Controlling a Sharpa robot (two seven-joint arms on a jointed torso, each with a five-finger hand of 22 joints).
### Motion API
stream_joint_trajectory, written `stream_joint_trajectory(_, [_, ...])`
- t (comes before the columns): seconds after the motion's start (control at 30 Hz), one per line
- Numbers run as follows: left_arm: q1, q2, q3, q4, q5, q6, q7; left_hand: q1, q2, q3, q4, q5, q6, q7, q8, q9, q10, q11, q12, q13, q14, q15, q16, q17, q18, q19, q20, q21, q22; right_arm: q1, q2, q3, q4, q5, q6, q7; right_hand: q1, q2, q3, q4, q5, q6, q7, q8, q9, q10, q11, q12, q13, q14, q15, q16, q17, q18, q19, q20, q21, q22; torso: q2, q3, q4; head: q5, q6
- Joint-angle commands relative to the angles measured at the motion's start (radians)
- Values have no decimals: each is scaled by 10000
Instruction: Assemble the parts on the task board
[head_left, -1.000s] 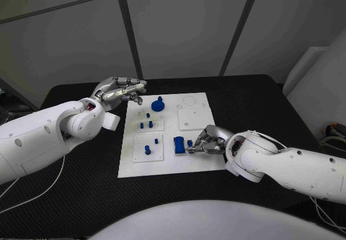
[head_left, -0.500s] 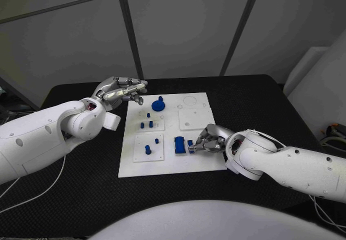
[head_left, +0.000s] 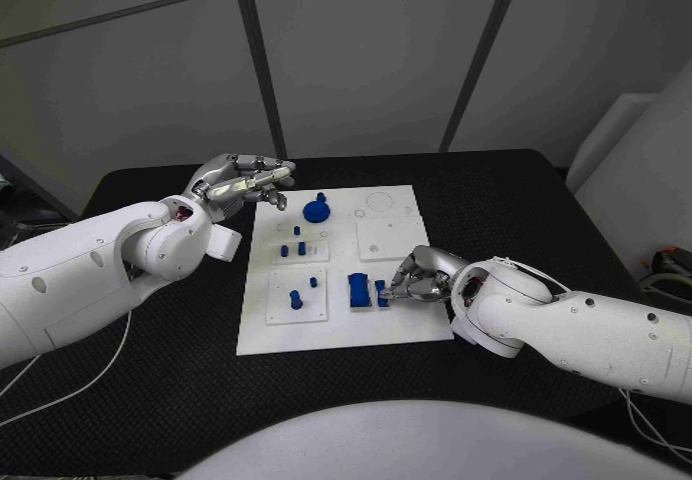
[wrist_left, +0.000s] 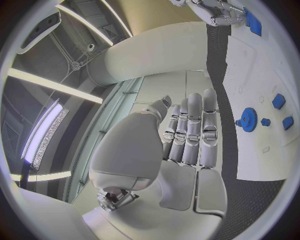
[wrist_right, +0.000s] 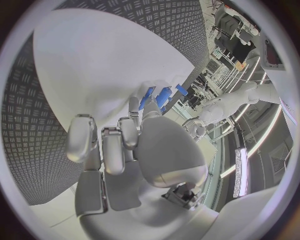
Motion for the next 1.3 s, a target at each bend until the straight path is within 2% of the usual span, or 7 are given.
stream_joint_trajectory(0.03, [15,16,6,0,48,113,23,51,44,27,25,10,-88,13,40,-10,-42,-9,40,16,-89,8,-45,4,-125,0,35,-54,-13,-2,-21,-8,69,-162,-201,208,26,7,-66,-21,-22,70,7,26,20,54,-139,66,12,809,-51,19,1244,27,15,-35,44,7,-15,1,-19,-9,1])
stream_joint_trajectory(0.37, [16,-1,5,-5,48,157,46,51,44,27,25,10,-88,13,40,-10,-42,-9,40,16,-89,8,-45,4,-125,0,35,-54,-13,7,-365,-6,117,717,-948,1801,-393,-184,-536,303,499,-314,159,-126,-15,-228,-14,-406,-359,692,41,-330,737,173,-442,22,-495,-577,-41,-32,6,-56,1])
stream_joint_trajectory(0.6, [16,20,4,-11,49,88,109,-21,-74,-73,48,3,-302,78,53,-32,-259,63,60,6,-499,118,-329,-82,-158,-287,107,-280,-141,467,-385,-5,-906,4097,-686,4463,539,-83,-573,32,778,-1214,612,-578,-214,-3423,413,-5264,-4190,-912,429,-4419,-3850,1118,-3780,374,-4955,-4963,-182,-84,-58,-73,1])
stream_joint_trajectory(0.7, [15,71,4,-51,72,-41,212,-78,-135,-233,96,3,-438,93,224,-35,-643,171,-3,-87,-1377,301,-1176,-474,-191,-1033,272,-933,-597,757,-273,-3,-1634,5762,-466,5455,1111,98,-540,-129,859,-1335,775,-649,-300,-3907,562,-6288,-5214,-1928,585,-7334,-6349,1125,-4038,542,-5916,-5611,-319,-147,-79,-110,1])
stream_joint_trajectory(1.0, [-91,455,1,-629,1014,-1193,1011,92,-89,-391,229,3,-614,87,313,-190,-315,427,-1225,-1236,-1008,723,-5908,-2536,-91,-3125,1025,-2456,-4230,1261,901,4,-4143,8328,-394,7158,2664,438,-263,-547,-201,-1241,1008,-1239,-1061,-3680,1069,-9728,-9379,-3128,1195,-11588,-8458,1039,-4940,1166,-8534,-7394,-846,-317,-245,-20,1])
stream_joint_trajectory(1.13, [-117,553,0,-910,1330,-1519,1207,93,-46,-515,264,-1,-622,125,102,-191,-192,490,-1799,-1351,-797,874,-7180,-2838,-70,-3581,1209,-2426,-5341,1301,1428,8,-4884,8753,-370,7584,2677,513,-308,-541,-255,-1185,1133,-1656,-1473,-3460,1244,-10498,-10637,-3513,1550,-12863,-9384,1071,-5296,1473,-9482,-8050,-929,-356,-323,79,1])
stream_joint_trajectory(1.3, [-167,808,-1,-1389,1561,-2003,1438,18,31,-729,317,6,-734,-69,-119,-200,-241,646,-2154,-1361,-1052,1098,-8137,-3077,-99,-3798,1338,-2423,-6049,1321,2037,14,-5625,9227,-168,8143,2493,514,-319,-672,-241,-1251,1113,-1869,-1988,-3430,1358,-11057,-11733,-3675,1768,-13795,-10219,1116,-5222,1764,-10294,-8704,-1035,-344,-357,251,327])
